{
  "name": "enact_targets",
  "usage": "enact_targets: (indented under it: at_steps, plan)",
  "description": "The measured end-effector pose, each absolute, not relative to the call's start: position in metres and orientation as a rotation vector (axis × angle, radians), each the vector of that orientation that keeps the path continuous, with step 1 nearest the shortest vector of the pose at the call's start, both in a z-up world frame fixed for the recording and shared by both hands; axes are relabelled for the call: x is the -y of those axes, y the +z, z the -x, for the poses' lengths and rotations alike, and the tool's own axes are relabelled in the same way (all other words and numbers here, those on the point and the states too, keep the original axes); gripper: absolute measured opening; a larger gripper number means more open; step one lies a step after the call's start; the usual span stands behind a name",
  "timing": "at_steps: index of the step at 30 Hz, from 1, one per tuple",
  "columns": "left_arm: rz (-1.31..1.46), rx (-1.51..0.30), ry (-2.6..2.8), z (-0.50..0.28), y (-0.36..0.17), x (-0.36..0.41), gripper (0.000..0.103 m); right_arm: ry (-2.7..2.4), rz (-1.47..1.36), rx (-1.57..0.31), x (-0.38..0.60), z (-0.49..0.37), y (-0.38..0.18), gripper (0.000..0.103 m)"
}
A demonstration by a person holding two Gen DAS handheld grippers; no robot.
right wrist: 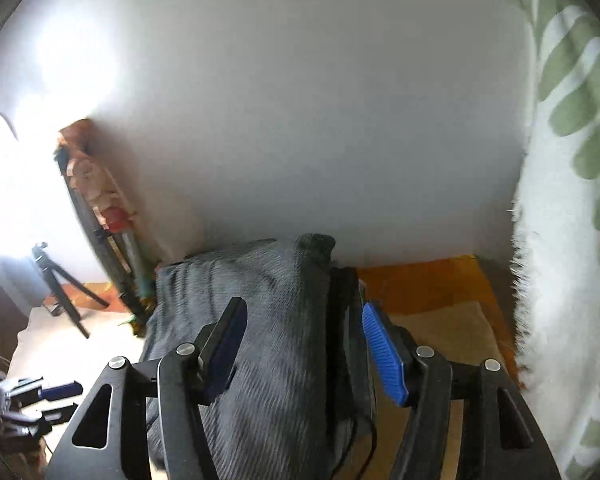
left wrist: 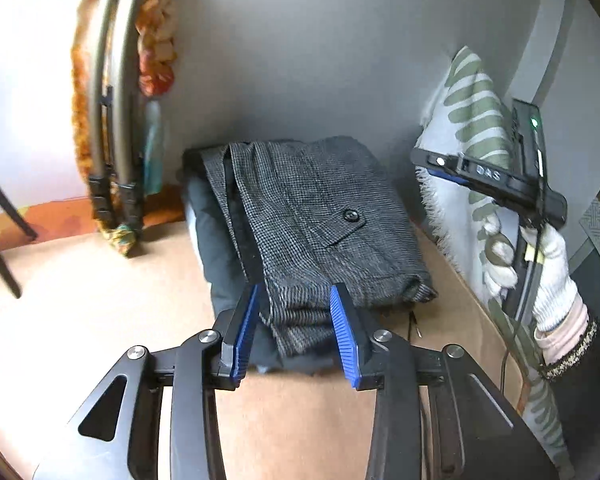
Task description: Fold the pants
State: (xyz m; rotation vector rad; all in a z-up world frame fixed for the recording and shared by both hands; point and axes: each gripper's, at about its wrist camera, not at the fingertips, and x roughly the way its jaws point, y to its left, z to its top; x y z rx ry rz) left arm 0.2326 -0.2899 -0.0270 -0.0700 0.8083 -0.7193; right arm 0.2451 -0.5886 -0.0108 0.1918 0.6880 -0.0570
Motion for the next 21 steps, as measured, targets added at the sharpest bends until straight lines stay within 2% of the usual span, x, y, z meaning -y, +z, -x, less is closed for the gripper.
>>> enact_targets:
  at_steps: [2, 4, 11, 15, 21]
  plan:
    - [0.074, -0.805, -0.713, -0.223, -0.021, 0.283, 0.041, -0.057, -0.187, -0.678, 0.586, -0.226, 0.000, 0.064]
    - [0.087, -0.802, -0.697, -0.211, -0.021, 0.274, 0.056, -0.054, -0.175, -0.666, 0.579, -0.211, 0.008, 0.066]
    - [0.108, -0.793, -0.672, -0.186, -0.006, 0.263, 0.057, -0.054, -0.164, -0.652, 0.557, -0.176, 0.020, 0.068]
    - [0.113, -0.781, -0.663, -0.168, 0.002, 0.259, 0.064, -0.061, -0.159, -0.648, 0.548, -0.157, 0.027, 0.070]
    - [0.113, -0.771, -0.653, -0.146, 0.007, 0.250, 0.067, -0.064, -0.127, -0.641, 0.524, -0.127, 0.029, 0.074]
